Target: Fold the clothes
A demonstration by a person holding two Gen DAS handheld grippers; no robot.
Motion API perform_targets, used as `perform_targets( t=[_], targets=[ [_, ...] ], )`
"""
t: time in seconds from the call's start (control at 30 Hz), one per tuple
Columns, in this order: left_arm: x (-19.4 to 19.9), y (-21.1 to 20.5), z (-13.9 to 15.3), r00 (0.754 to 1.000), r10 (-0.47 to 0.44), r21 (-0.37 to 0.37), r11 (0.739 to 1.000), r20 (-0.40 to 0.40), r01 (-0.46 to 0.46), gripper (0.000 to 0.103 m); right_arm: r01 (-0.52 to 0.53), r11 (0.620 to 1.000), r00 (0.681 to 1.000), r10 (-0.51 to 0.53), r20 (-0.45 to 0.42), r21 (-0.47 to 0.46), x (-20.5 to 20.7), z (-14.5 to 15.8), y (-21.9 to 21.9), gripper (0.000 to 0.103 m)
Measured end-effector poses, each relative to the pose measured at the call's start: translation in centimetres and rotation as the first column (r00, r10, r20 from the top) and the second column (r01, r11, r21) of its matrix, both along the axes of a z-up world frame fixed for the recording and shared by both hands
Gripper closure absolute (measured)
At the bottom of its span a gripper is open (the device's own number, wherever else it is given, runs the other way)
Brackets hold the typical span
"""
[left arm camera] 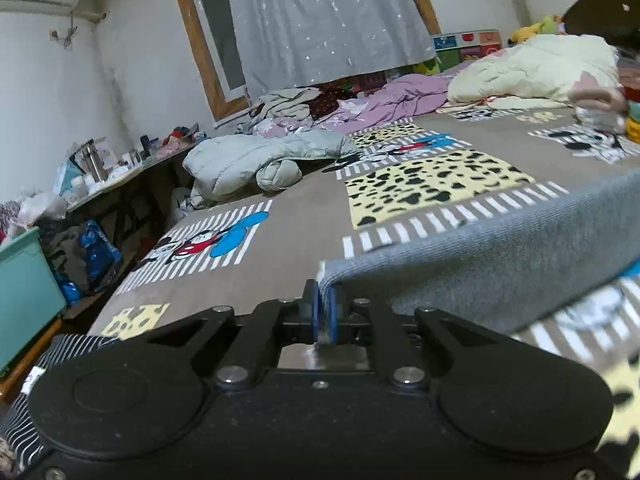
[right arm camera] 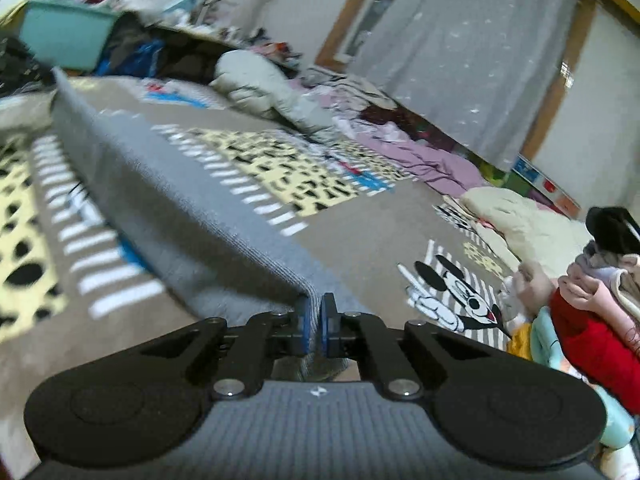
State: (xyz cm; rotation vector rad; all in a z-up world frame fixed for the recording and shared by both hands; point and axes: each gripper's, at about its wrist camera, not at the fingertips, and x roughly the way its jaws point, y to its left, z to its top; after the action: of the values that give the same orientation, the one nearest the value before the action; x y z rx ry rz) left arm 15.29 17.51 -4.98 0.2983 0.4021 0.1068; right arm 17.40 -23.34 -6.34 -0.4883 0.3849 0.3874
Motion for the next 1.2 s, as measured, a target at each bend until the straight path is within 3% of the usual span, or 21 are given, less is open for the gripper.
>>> perform_targets(
  t=[0.23, 0.73, 0.87, 1.07, 1.2],
  targets=[
    [5.2, -0.3, 0.1, 0.997, 0.027, 0.011, 1.0, -0.071, -0.027, 0.099, 0.06, 0.996, 0.998, -0.059, -0.012, 0.07, 4.3, -0.9, 0.5, 0.098],
    [12.7, -0.2, -1.3, 0.979, 0.082, -0.031, 0.995, -0.188, -0.09, 0.099, 0.111, 0.987, 0.994, -0.108, -0.025, 0.114, 10.3, -3.3, 0.8, 0.098],
    [13.9, -0.1, -2.4, 0.971, 0.087, -0.033, 0.995, -0.225, -0.097, 0.099, 0.119, 0.986, 0.992, -0.114, -0.045, 0.117, 11.2, -4.0, 1.2, 0.098],
    [14.5, 0.2, -1.9, 0.969, 0.095, -0.068, 0.991, -0.23, -0.113, 0.099, 0.121, 0.984, 0.992, -0.118, -0.033, 0.128, 12.1, -4.1, 1.5, 0.098],
    [15.4, -0.4, -3.8, 0.956, 0.066, -0.046, 0.996, -0.287, -0.082, 0.099, 0.122, 0.98, 0.992, -0.118, -0.031, 0.157, 12.0, -3.8, 1.2, 0.098]
  ],
)
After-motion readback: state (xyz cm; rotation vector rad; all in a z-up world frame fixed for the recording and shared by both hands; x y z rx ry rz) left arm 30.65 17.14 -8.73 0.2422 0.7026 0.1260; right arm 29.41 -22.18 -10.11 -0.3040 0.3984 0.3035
